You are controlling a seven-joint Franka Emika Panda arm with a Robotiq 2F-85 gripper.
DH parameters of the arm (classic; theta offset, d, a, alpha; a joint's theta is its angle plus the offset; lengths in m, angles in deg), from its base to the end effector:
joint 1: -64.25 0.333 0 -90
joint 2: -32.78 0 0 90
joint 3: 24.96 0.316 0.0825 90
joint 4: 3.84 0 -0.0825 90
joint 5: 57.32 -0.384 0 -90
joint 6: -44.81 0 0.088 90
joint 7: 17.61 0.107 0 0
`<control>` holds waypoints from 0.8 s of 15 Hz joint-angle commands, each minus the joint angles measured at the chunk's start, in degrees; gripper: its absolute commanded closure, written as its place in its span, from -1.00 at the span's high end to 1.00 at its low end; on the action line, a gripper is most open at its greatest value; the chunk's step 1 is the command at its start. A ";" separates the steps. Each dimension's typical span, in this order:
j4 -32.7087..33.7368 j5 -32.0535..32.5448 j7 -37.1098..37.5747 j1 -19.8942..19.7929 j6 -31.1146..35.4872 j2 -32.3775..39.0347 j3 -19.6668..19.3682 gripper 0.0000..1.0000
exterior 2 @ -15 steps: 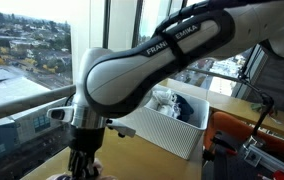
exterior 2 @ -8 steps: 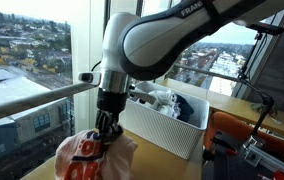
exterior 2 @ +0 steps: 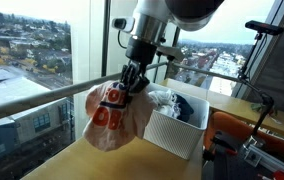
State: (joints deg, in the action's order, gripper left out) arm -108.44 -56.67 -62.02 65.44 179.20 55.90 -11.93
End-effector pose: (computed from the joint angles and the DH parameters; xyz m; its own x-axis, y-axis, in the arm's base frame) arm 0.6368 0.1494 0.3316 0.5265 0.8377 0.1454 0.8438 -0.5357 0.0311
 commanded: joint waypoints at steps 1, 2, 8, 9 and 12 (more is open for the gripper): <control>-5.68 -0.34 1.12 -0.98 -0.32 -10.07 -2.07 -0.94; -6.01 -0.17 1.29 -1.19 -0.62 -11.92 -2.88 -0.94; -7.05 2.62 2.82 -2.20 -2.84 -18.53 -8.70 -0.94; -7.44 3.44 3.23 -2.44 -2.67 -18.75 -9.63 -0.94; -8.74 5.79 4.27 -3.30 -2.20 -18.82 -11.87 -0.94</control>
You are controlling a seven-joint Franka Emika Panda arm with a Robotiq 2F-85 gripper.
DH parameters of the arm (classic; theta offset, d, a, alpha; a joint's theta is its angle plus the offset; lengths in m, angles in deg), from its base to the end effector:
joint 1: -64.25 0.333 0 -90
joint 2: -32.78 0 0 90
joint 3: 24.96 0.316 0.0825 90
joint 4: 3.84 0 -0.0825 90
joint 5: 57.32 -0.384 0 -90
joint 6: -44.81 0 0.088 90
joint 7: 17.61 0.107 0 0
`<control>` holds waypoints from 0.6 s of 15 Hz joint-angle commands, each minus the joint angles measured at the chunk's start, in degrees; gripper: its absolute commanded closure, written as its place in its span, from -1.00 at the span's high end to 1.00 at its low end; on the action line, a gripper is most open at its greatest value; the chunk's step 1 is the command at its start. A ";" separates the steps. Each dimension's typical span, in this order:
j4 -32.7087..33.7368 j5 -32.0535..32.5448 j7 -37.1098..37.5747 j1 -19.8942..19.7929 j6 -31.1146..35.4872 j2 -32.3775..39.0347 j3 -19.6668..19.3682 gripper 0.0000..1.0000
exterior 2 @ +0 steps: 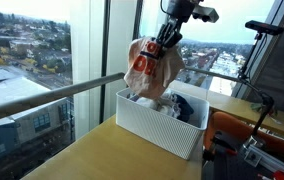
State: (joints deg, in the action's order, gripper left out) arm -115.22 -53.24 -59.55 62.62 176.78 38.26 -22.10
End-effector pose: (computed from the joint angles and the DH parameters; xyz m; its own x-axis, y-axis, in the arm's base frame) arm 0.6049 0.0108 0.4595 0.6810 0.7160 0.1538 0.6836 -0.6968 0.2171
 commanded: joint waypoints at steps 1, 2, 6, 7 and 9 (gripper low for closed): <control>-2.45 2.82 1.91 -0.81 0.45 -0.98 -2.35 -0.94; -2.97 3.06 1.95 -1.14 0.62 -0.74 -2.91 -0.94; -5.45 2.61 1.77 -2.29 2.21 1.69 -4.28 -0.94; -6.06 2.42 1.75 -2.51 2.82 2.59 -4.47 -0.94; -7.08 1.92 1.51 -3.05 4.13 4.80 -4.52 -0.94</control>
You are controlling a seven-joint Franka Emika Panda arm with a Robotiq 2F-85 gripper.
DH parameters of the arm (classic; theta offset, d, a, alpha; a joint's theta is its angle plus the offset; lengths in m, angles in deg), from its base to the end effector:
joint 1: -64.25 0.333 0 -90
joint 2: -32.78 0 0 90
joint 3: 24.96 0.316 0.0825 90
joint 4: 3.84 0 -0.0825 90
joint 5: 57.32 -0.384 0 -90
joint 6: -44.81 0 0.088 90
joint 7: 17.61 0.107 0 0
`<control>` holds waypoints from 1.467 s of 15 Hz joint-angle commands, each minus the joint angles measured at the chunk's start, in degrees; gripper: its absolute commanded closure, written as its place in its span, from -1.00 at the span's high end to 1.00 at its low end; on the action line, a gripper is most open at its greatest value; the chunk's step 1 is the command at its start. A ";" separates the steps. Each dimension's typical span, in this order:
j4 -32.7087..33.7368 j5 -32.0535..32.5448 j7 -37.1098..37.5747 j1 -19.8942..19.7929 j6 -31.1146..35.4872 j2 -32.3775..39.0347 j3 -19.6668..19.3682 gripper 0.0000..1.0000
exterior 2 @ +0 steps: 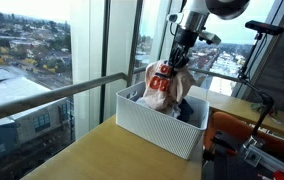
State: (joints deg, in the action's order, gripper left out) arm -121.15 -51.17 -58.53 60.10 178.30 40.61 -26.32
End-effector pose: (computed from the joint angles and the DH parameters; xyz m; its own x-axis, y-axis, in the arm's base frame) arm 0.5861 -0.0581 0.3883 0.7700 0.6363 0.0476 0.6227 -0.7656 0.1615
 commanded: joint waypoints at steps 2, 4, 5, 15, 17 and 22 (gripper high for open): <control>-1.85 -0.14 0.49 -1.00 4.38 5.27 -0.13 -0.94; -2.04 -0.35 0.28 -1.44 6.07 8.60 0.23 -0.94; -2.07 -0.10 0.56 -1.50 6.97 10.46 0.36 -0.94; 1.65 0.23 1.78 -1.54 9.95 23.59 2.39 -0.94; 2.47 0.26 2.11 -1.35 10.08 25.11 2.82 -0.94; 4.03 0.79 2.93 -1.08 9.26 26.48 2.95 -0.24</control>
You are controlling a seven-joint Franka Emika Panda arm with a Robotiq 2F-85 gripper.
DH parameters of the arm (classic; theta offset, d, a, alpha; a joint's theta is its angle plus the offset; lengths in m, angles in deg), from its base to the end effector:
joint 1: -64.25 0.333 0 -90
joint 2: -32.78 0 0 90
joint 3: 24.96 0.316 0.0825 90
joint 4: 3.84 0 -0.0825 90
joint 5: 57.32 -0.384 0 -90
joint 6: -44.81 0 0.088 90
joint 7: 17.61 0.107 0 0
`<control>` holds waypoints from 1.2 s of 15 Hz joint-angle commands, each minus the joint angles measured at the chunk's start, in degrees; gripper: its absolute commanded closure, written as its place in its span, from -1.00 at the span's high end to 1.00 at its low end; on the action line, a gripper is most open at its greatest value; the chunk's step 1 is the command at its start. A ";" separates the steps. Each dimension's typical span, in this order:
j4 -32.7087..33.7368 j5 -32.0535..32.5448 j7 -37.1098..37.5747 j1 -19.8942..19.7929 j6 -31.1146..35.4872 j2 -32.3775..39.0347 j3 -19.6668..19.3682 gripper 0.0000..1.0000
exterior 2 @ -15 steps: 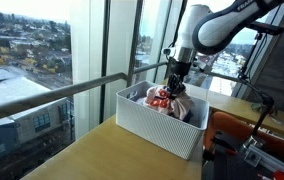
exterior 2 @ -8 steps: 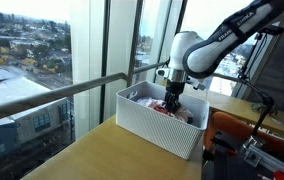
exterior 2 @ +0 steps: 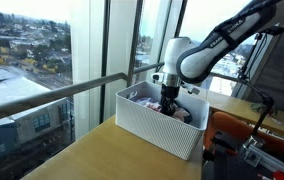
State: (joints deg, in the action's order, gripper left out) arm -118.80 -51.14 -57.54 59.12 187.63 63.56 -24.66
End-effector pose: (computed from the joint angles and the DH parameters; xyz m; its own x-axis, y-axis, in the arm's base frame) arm 0.5973 -0.0499 0.1800 0.7630 0.6416 -0.0781 0.6442 -0.7648 0.0102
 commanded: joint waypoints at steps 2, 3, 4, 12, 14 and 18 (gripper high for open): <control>0.93 1.15 2.39 0.00 -0.56 1.20 1.02 0.01; 0.59 1.44 2.77 0.12 -0.78 0.04 0.86 0.17; -0.25 1.88 3.33 0.31 -1.05 -1.92 0.61 0.29; -2.70 4.24 6.39 1.67 -4.52 -14.03 0.63 1.00; -2.52 3.76 7.01 2.37 -5.19 -15.56 1.00 1.00; -2.61 2.57 10.72 4.14 -4.95 -16.73 2.26 1.00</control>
State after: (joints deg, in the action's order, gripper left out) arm -120.21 -48.45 -50.36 62.19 183.17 48.53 -23.44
